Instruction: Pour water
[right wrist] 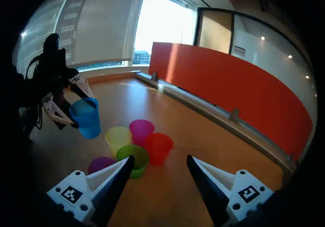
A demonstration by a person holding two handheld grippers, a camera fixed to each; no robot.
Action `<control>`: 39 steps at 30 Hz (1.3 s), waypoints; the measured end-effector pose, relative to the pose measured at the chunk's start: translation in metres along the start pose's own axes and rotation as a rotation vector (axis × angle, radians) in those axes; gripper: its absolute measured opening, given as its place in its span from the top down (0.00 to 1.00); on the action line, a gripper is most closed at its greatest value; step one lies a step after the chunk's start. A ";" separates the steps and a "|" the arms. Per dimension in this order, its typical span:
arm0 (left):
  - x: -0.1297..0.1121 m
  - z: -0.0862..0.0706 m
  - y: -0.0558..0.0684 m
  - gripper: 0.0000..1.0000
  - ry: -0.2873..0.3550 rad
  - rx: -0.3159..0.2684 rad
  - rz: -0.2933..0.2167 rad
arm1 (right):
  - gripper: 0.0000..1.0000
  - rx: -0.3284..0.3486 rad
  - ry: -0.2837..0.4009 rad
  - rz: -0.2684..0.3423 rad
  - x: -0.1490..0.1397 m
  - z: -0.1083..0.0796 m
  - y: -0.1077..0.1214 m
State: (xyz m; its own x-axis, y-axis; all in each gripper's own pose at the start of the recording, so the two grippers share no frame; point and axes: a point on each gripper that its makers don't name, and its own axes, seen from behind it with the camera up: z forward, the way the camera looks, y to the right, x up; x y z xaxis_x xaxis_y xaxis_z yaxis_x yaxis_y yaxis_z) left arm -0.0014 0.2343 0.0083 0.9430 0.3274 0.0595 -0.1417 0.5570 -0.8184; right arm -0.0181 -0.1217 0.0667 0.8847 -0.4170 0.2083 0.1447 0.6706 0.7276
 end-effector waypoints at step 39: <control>0.079 -0.042 -0.031 0.15 0.206 0.112 -0.055 | 0.00 0.025 -0.032 0.012 -0.021 0.014 0.000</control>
State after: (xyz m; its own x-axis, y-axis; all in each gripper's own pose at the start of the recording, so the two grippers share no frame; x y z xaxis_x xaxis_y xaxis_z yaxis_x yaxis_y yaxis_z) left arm 0.0897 0.2110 0.0145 0.9901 0.1378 -0.0255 -0.1104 0.6546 -0.7479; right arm -0.0424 -0.1215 0.0719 0.8715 -0.4288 0.2381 0.1225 0.6603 0.7409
